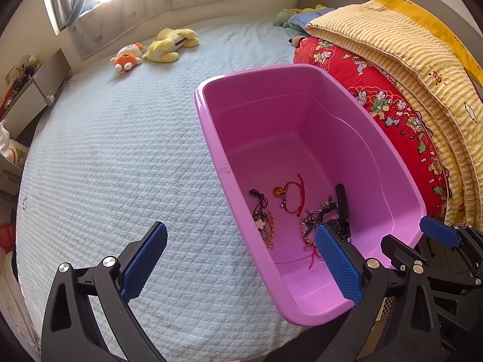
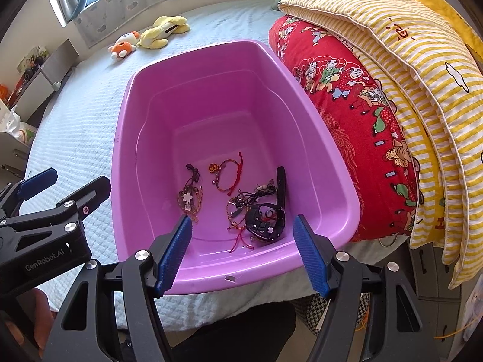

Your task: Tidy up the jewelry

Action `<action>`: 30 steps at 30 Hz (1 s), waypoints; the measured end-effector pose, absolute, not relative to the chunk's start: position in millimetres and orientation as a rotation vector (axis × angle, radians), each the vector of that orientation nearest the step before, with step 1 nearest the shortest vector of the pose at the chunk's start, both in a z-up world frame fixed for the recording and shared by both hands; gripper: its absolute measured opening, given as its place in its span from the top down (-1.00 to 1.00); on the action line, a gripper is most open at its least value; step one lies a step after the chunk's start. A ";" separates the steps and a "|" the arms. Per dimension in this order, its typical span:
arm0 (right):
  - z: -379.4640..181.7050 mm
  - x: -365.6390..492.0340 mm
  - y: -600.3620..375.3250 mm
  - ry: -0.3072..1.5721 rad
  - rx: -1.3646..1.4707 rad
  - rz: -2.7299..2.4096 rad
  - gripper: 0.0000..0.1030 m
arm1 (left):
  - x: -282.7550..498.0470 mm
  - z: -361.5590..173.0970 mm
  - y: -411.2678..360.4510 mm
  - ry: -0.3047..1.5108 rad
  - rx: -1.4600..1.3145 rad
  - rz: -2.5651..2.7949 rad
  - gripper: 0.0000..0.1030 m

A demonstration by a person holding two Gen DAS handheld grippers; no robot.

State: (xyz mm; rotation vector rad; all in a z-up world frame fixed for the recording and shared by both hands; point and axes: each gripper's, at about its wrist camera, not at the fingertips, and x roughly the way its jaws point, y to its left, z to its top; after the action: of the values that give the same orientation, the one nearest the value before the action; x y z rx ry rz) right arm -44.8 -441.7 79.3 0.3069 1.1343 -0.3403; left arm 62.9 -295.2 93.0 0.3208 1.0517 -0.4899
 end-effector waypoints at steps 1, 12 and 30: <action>79.4 -44.8 -441.9 1.134 0.308 -0.340 -0.29 | 63.0 92.9 -295.4 1.051 0.322 -0.489 -0.88; 78.6 -46.4 -437.2 1.138 0.307 -0.331 -0.29 | 59.8 98.5 -294.1 1.034 0.320 -0.495 -0.88; 75.6 -45.6 -439.5 1.143 0.309 -0.327 -0.29 | 59.1 95.3 -294.9 1.046 0.318 -0.493 -0.88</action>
State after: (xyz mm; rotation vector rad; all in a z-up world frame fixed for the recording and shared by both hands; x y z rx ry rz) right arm -45.6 -439.5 75.6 0.3092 1.1435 -0.3271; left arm 59.1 -294.9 95.3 0.3177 1.0457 -0.4935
